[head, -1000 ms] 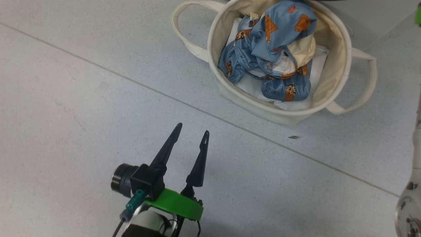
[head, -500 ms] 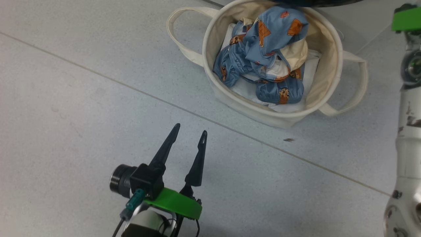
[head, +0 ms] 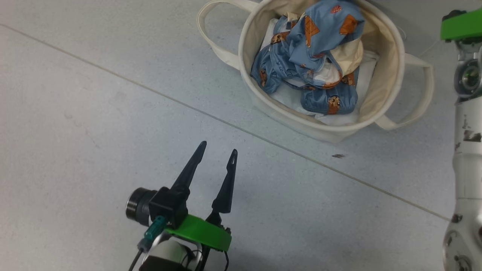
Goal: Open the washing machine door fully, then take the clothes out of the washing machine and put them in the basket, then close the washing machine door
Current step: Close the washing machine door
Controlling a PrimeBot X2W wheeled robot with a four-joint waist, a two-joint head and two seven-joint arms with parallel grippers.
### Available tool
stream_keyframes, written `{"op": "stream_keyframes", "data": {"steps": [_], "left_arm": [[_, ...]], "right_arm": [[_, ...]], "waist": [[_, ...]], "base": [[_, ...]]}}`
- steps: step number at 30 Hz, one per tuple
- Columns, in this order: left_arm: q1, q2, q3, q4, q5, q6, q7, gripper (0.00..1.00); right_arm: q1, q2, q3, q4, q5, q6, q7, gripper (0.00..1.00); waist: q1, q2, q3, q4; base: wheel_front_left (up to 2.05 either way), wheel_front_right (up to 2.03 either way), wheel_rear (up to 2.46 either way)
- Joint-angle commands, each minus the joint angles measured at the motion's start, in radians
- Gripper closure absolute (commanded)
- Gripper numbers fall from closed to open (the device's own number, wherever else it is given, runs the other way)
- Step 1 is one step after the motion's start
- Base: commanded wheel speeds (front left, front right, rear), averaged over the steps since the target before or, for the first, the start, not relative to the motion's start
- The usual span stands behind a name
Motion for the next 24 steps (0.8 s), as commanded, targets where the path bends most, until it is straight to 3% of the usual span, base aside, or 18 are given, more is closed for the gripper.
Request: {"op": "stream_keyframes", "data": {"steps": [1,14,24], "left_arm": [[-0.008,0.006,0.023,-0.03,0.0,0.006,-0.009,0.0],[-0.018,0.006,0.014,-0.033,-0.002,0.016,-0.009,0.0],[-0.006,0.006,0.039,0.01,-0.032,0.023,-0.009,0.0]], "right_arm": [[-0.034,0.009,0.011,-0.028,-0.006,0.0,-0.004,1.0],[-0.082,0.011,-0.029,-0.029,0.022,0.0,-0.004,1.0],[-0.025,0.048,0.027,-0.026,0.074,0.0,-0.004,1.0]], "waist": [[-0.0001,0.0,0.004,0.004],[-0.0001,0.0,0.024,0.003],[-0.0001,0.0,-0.027,-0.035]], "base": [[0.0,0.0,0.0],[0.0,0.0,0.0],[0.0,0.0,0.0]]}}
